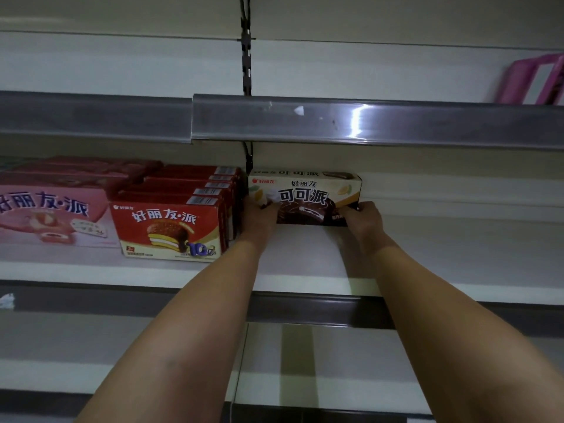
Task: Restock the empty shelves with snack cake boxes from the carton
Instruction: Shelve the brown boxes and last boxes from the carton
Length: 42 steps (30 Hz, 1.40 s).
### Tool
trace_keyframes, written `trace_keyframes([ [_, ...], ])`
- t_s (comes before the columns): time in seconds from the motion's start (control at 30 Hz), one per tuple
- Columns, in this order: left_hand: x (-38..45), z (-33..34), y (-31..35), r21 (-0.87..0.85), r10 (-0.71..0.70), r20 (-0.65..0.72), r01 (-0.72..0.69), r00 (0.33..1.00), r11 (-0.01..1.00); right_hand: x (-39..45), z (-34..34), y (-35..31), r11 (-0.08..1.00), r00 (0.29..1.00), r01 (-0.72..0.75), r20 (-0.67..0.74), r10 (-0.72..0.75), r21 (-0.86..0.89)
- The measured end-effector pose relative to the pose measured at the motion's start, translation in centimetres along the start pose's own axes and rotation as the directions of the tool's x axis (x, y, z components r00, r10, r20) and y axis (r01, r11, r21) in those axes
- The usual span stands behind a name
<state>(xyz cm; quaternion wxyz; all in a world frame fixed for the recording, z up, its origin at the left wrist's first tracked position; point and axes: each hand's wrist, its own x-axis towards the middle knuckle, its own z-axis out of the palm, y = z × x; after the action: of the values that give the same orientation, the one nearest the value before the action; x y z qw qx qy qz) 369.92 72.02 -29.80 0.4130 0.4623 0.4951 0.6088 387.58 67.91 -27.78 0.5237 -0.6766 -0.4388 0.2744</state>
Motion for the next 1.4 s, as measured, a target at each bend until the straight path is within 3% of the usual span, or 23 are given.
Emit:
trace_keyframes([
  [0.37, 0.2, -0.1, 0.3, 0.008, -0.065, 0.056, 0.065, 0.996, 0.998, -0.2, -0.1, -0.9, 0.999, 0.997, 0.018, 0.076, -0.014, -0.050],
  [0.5, -0.7, -0.1, 0.5, 0.096, -0.045, 0.007, 0.045, 0.999, 0.994, -1.2, -0.4, -1.5, 0.998, 0.993, -0.014, 0.117, 0.021, -0.060],
  [0.73, -4.0, -0.5, 2.9, 0.414, -0.152, -0.070, 0.167, 0.986, 0.895, -4.1, -1.8, -2.9, 0.985, 0.971, -0.056, 0.219, 0.092, -0.165],
  [0.93, -9.2, -2.5, 6.1, 0.491, -0.121, -0.123, 0.166, 0.985, 0.855, -7.0, -3.1, -3.9, 0.982, 0.935, -0.105, 0.322, 0.151, -0.155],
  [1.17, -17.6, -7.9, 8.7, 0.543, -0.038, -0.339, 0.228, 0.940, 0.808, -13.6, -3.0, -5.1, 0.986, 0.849, 0.011, 0.523, 0.079, -0.166],
  [1.4, -27.5, -16.8, 7.8, 0.503, -0.097, -0.541, 0.414, 0.836, 0.759, -21.8, 0.3, -6.2, 0.975, 0.729, 0.151, 0.684, 0.003, -0.165],
])
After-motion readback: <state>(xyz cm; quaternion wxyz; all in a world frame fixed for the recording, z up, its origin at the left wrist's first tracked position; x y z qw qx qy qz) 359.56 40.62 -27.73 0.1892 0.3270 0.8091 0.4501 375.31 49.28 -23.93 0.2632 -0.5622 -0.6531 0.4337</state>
